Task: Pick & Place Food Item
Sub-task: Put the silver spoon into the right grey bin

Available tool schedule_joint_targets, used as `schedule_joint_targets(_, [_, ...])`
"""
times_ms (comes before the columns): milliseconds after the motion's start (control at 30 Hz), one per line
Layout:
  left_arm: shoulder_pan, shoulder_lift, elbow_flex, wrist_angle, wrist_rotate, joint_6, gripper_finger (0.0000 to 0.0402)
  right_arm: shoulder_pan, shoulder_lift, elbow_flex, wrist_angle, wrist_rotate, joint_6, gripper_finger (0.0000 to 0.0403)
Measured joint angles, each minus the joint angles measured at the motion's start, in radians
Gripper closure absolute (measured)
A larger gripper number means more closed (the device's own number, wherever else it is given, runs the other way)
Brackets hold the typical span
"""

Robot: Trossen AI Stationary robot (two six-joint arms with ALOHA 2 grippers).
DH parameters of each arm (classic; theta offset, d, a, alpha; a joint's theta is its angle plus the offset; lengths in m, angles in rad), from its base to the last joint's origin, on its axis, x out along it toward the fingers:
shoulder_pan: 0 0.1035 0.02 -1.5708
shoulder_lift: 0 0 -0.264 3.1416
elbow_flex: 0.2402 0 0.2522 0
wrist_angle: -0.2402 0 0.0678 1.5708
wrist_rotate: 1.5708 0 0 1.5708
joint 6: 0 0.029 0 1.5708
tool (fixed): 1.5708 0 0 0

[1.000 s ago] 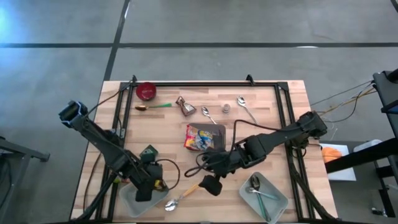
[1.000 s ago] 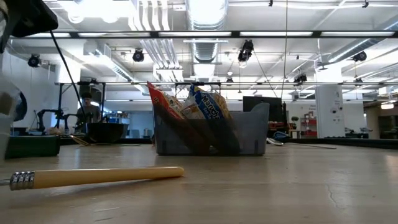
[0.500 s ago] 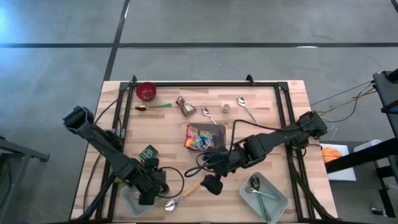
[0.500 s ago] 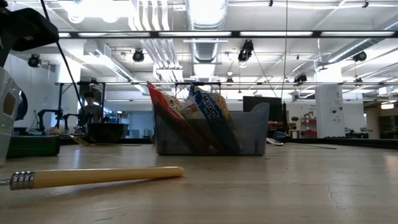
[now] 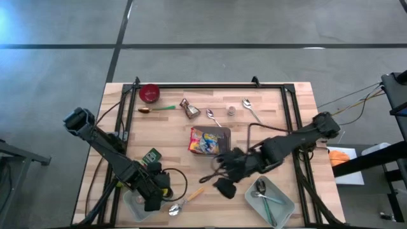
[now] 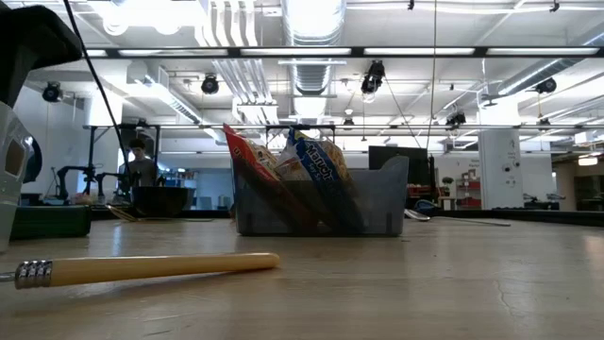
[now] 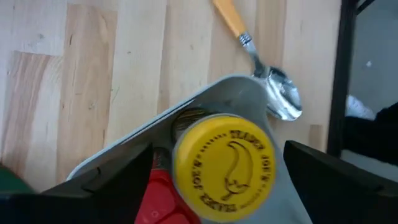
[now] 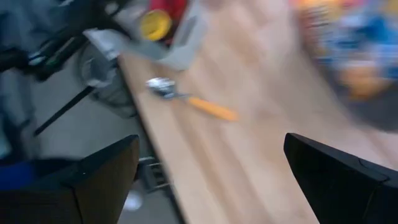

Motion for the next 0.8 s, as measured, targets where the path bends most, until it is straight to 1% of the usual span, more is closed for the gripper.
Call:
schedule_joint_targets(67, [0.000,-0.018,0.005,0.004,0.000,-0.028,0.0033,0.033,-0.042,0.000,-0.088,0.090,0.048,0.0007])
schedule_joint_targets(167, [0.000,-0.047,0.015,0.022,-0.006,-0.072,0.0032,0.109,-0.118,-0.001,-0.235,0.256,0.155,0.0007])
schedule_joint_targets(233, [0.000,-0.066,0.020,0.042,-0.025,-0.101,0.0032,0.170,-0.179,-0.016,-0.294,0.321,0.237,0.0007])
schedule_joint_targets(367, [0.000,-0.095,0.021,0.122,-0.086,-0.137,0.0031,0.284,-0.302,-0.083,-0.278,0.410,0.285,0.0007])
schedule_joint_targets(433, [0.002,-0.102,0.021,0.174,-0.124,-0.143,0.0031,0.306,-0.364,-0.131,-0.231,0.451,0.266,0.0007])
schedule_joint_targets(567, [0.035,-0.104,0.021,0.259,-0.141,-0.156,0.0031,0.275,-0.494,-0.269,-0.043,0.496,0.109,0.0007])
schedule_joint_targets(667, [0.079,-0.104,0.021,0.268,-0.143,-0.169,0.0031,0.218,-0.595,-0.420,0.222,0.487,-0.082,0.0007])
schedule_joint_targets(700, [0.098,-0.104,0.021,0.271,-0.142,-0.169,0.0031,0.194,-0.633,-0.477,0.340,0.450,-0.156,0.0007])
schedule_joint_targets(733, [0.119,-0.104,0.021,0.272,-0.142,-0.169,0.0031,0.159,-0.669,-0.534,0.465,0.391,-0.234,0.0007])
schedule_joint_targets(800, [0.165,-0.104,0.021,0.284,-0.141,-0.164,0.0031,0.058,-0.730,-0.649,0.686,0.226,-0.329,0.0007])
